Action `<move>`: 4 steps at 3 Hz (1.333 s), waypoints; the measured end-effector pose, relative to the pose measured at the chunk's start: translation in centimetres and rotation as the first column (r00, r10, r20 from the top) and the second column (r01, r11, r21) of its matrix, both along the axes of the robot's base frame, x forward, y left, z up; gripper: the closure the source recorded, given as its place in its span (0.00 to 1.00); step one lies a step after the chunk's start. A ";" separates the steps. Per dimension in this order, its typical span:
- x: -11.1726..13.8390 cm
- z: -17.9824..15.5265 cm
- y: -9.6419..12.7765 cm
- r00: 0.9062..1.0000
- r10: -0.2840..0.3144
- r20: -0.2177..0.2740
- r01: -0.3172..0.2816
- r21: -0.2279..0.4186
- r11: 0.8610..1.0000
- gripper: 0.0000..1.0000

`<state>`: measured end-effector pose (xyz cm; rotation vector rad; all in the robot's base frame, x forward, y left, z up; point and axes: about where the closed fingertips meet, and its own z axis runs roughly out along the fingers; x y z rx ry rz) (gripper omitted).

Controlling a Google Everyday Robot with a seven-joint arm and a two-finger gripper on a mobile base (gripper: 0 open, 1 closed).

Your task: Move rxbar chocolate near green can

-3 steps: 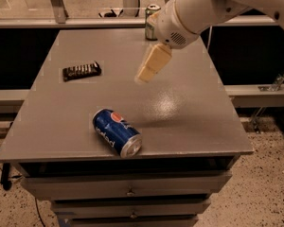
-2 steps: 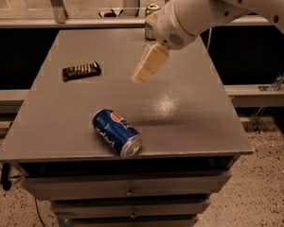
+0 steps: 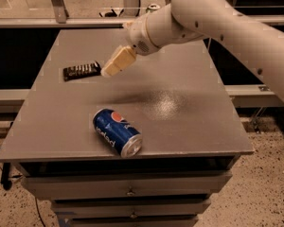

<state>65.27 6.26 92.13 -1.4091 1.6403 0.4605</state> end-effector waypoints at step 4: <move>5.7 -6.8 7.4 0.998 -0.019 -0.063 0.028 0.138 0.990 0.00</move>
Offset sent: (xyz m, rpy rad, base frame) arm 0.0717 0.0814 -0.0570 0.1594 0.0394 -0.0210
